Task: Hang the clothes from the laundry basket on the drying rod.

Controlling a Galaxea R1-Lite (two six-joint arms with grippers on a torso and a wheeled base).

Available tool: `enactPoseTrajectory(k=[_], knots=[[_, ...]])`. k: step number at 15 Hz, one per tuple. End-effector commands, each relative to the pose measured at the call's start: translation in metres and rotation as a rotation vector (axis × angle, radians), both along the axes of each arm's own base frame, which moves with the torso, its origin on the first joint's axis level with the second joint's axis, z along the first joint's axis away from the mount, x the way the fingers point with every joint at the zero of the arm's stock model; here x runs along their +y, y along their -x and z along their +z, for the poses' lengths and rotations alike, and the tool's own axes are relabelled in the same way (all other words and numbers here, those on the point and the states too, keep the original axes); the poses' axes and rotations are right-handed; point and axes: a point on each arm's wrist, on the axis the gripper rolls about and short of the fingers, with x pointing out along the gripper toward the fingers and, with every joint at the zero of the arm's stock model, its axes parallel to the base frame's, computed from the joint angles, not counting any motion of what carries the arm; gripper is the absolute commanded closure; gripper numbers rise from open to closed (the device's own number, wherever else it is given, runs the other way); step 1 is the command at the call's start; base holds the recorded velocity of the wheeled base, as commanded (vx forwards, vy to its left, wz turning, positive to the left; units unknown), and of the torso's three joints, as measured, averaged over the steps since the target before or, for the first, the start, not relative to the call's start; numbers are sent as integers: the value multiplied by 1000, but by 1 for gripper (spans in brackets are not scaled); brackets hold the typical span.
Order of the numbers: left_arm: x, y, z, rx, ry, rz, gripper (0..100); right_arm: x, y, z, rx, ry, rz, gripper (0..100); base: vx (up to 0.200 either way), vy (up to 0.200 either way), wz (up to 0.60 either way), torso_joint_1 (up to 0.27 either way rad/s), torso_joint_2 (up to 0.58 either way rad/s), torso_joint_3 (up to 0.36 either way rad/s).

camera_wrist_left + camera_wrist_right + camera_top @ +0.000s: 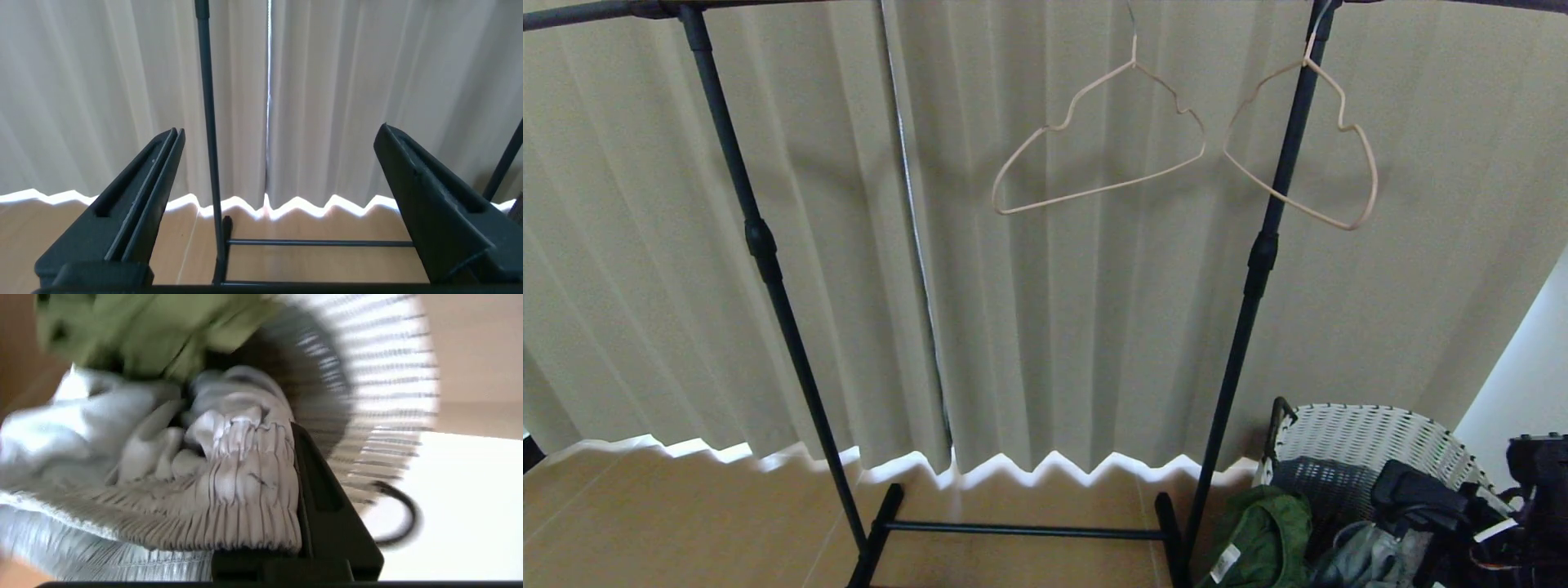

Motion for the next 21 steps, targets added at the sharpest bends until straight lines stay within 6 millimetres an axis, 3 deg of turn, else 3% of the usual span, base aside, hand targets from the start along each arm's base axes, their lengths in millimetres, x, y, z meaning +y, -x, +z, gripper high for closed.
enactPoseTrajectory(k=[1,5,10,19,21], knots=[[0,0,0,0,0,0,0,-1,32,50,-298,-97,-72,100,0,0,0,0,0,0],[0,0,0,0,-1,-3,0,-2,65,82,-545,-190,-126,100,0,0,0,0,0,0],[0,0,0,0,-1,-3,0,-3,89,83,-565,-191,-127,100,-120,0,0,4,1,0],[0,0,0,0,-2,-2,0,-3,94,87,-601,-193,-122,100,-200,0,0,2,1,3],[0,0,0,0,-2,-2,0,-3,94,86,-600,-193,-122,100,0,0,0,0,0,0]])
